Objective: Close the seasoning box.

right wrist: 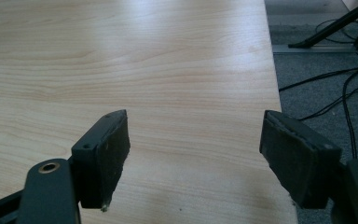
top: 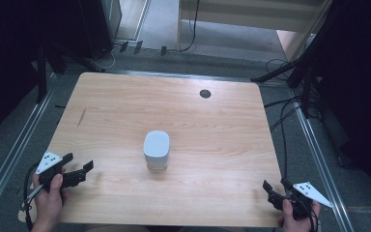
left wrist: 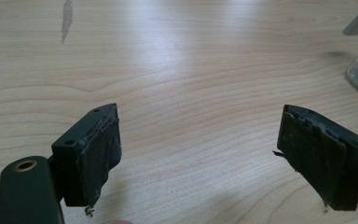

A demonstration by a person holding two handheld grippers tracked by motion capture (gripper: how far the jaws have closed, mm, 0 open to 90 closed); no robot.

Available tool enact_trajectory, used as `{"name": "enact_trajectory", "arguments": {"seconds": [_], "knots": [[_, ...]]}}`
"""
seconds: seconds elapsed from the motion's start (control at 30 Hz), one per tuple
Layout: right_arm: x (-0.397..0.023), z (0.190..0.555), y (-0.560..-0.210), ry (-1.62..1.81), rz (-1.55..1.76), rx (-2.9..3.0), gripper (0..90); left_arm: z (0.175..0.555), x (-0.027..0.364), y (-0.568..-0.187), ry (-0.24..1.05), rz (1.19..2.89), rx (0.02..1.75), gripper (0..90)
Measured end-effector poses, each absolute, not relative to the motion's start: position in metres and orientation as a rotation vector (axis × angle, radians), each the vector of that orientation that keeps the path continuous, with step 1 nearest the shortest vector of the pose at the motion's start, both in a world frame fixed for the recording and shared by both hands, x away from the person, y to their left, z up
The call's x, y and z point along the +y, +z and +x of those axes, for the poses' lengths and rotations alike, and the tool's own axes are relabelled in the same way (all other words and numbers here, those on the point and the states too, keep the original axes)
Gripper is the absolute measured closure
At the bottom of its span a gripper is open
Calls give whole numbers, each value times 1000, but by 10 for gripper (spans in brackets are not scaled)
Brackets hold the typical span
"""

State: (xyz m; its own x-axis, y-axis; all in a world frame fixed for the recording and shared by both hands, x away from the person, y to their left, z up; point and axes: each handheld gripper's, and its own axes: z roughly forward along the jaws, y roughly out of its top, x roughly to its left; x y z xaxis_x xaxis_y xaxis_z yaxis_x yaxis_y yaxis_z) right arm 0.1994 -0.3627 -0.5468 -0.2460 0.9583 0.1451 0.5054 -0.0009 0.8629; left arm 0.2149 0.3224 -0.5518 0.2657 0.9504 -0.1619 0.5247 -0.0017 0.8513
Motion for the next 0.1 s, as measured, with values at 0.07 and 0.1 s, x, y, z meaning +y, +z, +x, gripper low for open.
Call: {"name": "enact_trajectory", "arguments": {"seconds": [0.07,0.1], "knots": [[-362,199,-547,1179,1514,1784,248,215,322,-552,605,1650,1382,135],[-362,200,-547,1178,1514,1784,247,215,322,-552,605,1649,1382,135]]}}
